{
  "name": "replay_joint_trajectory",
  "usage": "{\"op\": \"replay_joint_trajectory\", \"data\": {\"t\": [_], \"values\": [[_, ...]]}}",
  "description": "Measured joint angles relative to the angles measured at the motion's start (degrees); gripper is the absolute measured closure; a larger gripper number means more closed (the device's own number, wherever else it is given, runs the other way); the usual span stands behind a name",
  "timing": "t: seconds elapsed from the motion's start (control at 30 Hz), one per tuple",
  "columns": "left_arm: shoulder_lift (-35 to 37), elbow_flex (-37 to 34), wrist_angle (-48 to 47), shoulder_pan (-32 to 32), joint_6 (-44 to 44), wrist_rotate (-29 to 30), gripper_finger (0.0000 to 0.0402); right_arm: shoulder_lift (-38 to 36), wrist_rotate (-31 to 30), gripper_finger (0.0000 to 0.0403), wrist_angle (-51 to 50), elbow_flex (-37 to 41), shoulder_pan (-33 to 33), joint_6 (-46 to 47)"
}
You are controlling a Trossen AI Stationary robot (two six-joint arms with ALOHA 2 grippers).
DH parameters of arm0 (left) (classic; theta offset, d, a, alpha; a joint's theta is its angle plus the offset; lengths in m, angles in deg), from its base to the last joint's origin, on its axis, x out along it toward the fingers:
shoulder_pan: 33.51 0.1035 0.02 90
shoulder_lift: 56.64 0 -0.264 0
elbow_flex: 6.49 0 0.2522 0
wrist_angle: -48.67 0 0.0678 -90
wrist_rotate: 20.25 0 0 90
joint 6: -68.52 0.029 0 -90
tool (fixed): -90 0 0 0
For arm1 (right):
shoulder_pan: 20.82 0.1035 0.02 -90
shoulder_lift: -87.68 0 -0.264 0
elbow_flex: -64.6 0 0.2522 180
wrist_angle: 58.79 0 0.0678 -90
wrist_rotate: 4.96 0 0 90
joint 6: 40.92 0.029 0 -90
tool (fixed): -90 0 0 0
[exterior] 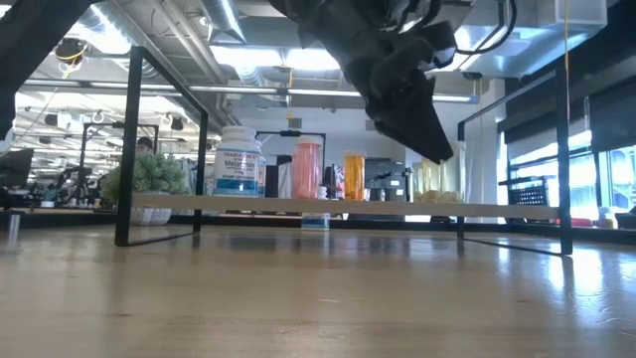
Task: Pick and place medicine bottles onto shelf by color
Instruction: Put the yellow pill bottle on the shelf aligned with the other yellow pill bottles
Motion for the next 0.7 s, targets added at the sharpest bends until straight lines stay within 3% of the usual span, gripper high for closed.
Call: {"op": "replay_joint_trajectory", "data": {"t": [0.7], "values": [[2.2,0.0,-1.7,-0.8,-2.8,-0.2,0.0264,0.0,0.0,0.0210,0.0,0.0,0.0,-0.1]]}}
